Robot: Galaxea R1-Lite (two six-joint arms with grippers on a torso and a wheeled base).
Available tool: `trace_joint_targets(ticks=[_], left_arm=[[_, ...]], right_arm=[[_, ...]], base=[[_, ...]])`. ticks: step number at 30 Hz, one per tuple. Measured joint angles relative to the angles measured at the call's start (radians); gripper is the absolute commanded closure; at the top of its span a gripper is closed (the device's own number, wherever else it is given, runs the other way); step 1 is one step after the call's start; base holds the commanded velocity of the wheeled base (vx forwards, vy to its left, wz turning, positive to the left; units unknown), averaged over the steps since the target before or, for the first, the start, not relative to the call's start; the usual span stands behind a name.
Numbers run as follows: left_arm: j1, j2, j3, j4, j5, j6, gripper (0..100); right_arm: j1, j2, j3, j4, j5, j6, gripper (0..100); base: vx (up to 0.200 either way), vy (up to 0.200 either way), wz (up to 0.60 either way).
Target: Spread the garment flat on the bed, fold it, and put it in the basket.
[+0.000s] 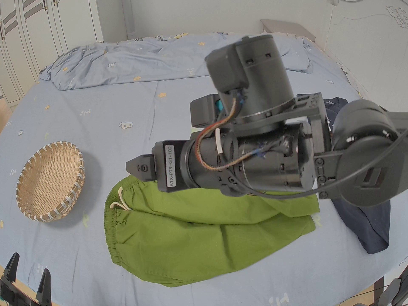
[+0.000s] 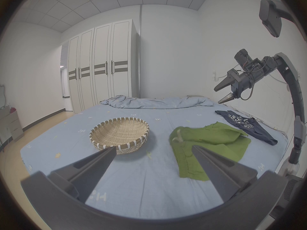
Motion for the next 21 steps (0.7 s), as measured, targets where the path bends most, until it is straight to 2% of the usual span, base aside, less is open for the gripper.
trace_joint_targets(ticks=[6,10,14,21], left_arm=[[0.000,0.000,0.000,0.000,-0.001,0.000,0],[0.000,0.000,0.000,0.000,-0.001,0.000,0],[0.000,0.000,0.000,0.000,-0.001,0.000,0],[0.000,0.000,0.000,0.002,-0.002,0.004,0]], right_arm=[[-0.019,-0.002,0.015,0.003,0.006,0.003,0],[-0.061,-0.044,0.072,0.002,0.028,0.006,0],[-0.138,-0.113,0.190,0.000,0.071,0.010,0],[-0.334,-0.269,0.468,-0.024,0.187,0.012,0]], base=[[0.000,0.000,0.00],[0.000,0.000,0.00],[0.000,0.000,0.00],[0.000,0.000,0.00]])
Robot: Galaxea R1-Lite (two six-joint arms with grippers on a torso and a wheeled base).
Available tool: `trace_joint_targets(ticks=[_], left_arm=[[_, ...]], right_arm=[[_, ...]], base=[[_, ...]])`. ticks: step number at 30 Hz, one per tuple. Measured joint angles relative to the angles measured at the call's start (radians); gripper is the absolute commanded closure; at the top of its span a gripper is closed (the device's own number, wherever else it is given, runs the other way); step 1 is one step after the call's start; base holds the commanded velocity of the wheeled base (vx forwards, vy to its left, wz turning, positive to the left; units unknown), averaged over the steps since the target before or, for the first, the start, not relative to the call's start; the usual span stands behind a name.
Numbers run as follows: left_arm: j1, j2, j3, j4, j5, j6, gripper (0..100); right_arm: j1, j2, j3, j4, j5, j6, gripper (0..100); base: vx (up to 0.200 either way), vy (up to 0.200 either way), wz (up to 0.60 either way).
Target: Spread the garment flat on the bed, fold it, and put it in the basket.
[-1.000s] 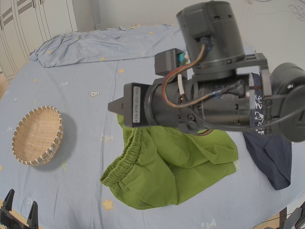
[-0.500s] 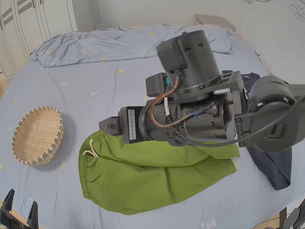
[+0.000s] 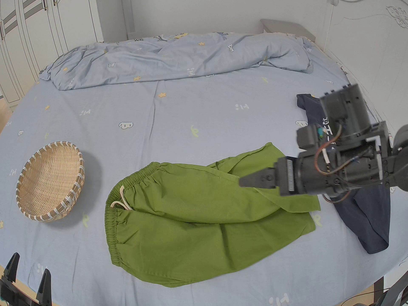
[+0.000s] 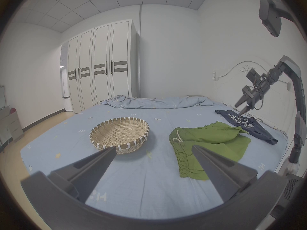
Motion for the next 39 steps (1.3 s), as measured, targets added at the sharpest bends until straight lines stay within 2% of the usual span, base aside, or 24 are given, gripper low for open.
trace_joint_targets(ticks=[8,12,17,23,26,32,39], left_arm=[[0.000,0.000,0.000,-0.018,0.004,0.012,0],[-0.005,0.006,-0.041,-0.046,0.013,-0.044,0],[-0.019,0.056,-0.219,0.036,-0.013,-0.116,0],[-0.039,0.216,-0.467,0.189,-0.153,-0.226,0],[-0.055,0.338,-0.532,0.205,-0.201,-0.270,0],[-0.086,0.615,-0.528,0.120,-0.273,-0.300,0],[-0.083,0.962,-0.472,-0.078,-0.374,-0.276,0]], right_arm=[[-0.278,-0.147,0.260,-0.089,0.210,-0.004,0],[-0.368,-0.183,0.303,-0.102,0.245,-0.006,0],[-0.397,-0.204,0.324,-0.110,0.254,-0.007,0],[-0.404,-0.217,0.354,-0.117,0.265,-0.008,0],[-0.405,-0.221,0.370,-0.119,0.269,-0.008,0],[-0.405,-0.226,0.399,-0.122,0.274,-0.008,0],[-0.406,-0.230,0.433,-0.125,0.278,-0.008,0]], base=[[0.000,0.000,0.00],[0.000,0.000,0.00],[0.000,0.000,0.00],[0.000,0.000,0.00],[0.000,0.000,0.00],[0.000,0.000,0.00],[0.000,0.000,0.00]])
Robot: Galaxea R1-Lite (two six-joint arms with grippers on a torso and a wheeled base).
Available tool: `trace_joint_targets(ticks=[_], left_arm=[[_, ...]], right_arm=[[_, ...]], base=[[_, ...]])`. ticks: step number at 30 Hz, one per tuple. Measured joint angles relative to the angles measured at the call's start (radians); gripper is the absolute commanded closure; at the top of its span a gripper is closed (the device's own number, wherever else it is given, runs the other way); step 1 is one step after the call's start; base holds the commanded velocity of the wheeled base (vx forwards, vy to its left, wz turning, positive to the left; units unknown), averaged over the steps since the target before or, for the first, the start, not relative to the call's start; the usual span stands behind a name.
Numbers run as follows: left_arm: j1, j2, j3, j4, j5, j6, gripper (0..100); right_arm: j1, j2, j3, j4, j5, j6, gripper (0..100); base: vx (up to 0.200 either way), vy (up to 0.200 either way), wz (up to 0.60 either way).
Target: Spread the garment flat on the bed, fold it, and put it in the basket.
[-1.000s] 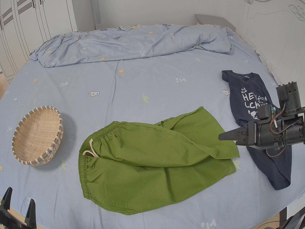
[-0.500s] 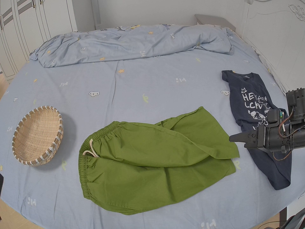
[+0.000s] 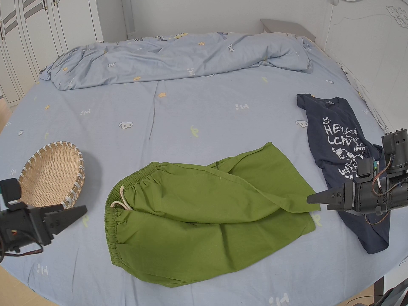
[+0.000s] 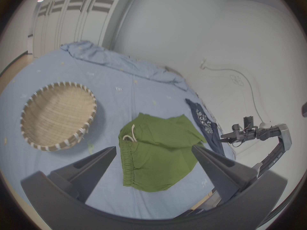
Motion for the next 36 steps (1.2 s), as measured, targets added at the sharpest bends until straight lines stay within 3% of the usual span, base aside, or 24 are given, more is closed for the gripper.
trace_joint_targets(ticks=[4,13,21,36], left_arm=[[0.033,0.194,0.030,-0.112,-0.077,0.051,0],[0.170,0.604,0.096,-0.362,-0.393,0.177,0],[0.219,0.781,0.117,-0.443,-0.435,0.199,0],[0.124,0.861,0.126,-0.528,-0.516,0.163,0]], right_arm=[[-0.002,-0.002,0.018,-0.002,0.001,0.000,0],[-0.004,-0.011,0.057,-0.006,-0.001,-0.004,0],[0.001,-0.059,0.070,-0.001,-0.001,-0.006,0],[-0.005,-0.079,0.083,-0.002,-0.002,-0.004,0]], base=[[0.000,0.000,0.00],[0.000,0.000,0.00],[0.000,0.000,0.00],[0.000,0.000,0.00]])
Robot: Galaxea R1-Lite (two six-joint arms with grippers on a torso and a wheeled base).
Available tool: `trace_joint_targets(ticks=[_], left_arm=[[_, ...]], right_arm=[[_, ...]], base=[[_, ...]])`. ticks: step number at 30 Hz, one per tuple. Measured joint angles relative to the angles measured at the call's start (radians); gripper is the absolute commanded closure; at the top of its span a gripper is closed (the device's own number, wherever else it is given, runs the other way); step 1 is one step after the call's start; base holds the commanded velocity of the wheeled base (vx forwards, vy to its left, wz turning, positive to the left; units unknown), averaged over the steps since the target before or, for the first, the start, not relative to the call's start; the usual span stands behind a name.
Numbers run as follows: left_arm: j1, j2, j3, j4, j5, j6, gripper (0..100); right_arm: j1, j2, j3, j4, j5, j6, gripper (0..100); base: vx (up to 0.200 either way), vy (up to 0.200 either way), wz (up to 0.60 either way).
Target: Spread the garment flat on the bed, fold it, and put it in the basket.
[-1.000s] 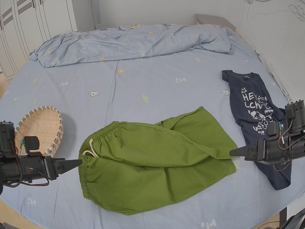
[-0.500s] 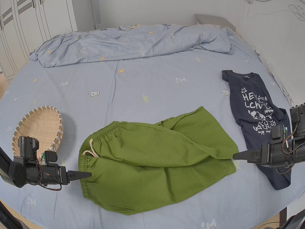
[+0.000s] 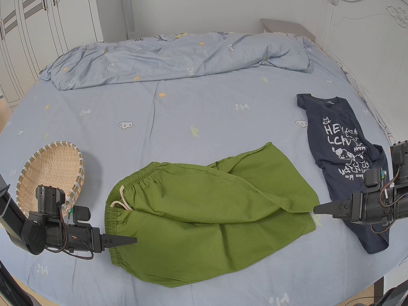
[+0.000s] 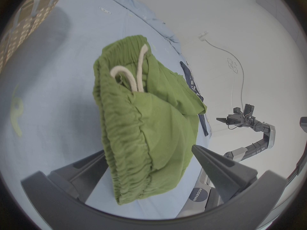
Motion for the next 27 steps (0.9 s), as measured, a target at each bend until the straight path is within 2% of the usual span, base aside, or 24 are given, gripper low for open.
trace_joint_targets(ticks=[3,11,27], left_arm=[[-0.004,-0.003,0.016,0.000,-0.015,-0.007,0],[0.006,-0.040,0.095,-0.001,-0.133,-0.022,0],[0.047,0.003,0.156,0.000,-0.108,0.010,0]], right_arm=[[-0.003,-0.001,0.003,0.000,0.000,0.000,0],[-0.002,-0.003,0.007,0.000,0.000,0.000,0],[0.001,-0.023,0.009,0.002,0.001,-0.001,0]], base=[[0.000,0.000,0.00],[0.000,0.000,0.00],[0.000,0.000,0.00]])
